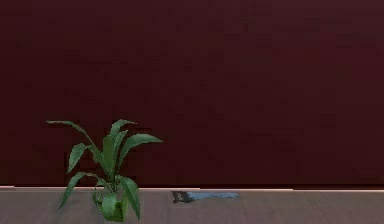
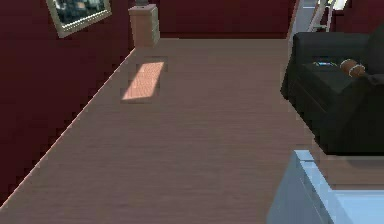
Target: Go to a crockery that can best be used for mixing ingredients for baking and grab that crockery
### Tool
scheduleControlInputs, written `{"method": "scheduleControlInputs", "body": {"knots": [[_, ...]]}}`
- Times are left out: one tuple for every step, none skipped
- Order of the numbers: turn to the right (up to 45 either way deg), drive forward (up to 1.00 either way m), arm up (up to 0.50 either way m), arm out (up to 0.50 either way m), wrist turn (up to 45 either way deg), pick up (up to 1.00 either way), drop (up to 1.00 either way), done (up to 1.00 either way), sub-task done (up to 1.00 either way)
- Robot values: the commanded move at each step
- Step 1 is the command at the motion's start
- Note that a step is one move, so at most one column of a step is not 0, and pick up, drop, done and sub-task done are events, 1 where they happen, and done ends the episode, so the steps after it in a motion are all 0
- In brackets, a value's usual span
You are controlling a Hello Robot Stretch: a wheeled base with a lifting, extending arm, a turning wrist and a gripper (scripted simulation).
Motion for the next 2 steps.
{"method": "scheduleControlInputs", "body": {"knots": [[0.0,0.05,0.00,0.00,0.0,0.00,0.00,0.00,0.00],[-45.0,0.00,0.00,0.00,0.0,0.00,0.00,0.00,0.00]]}}
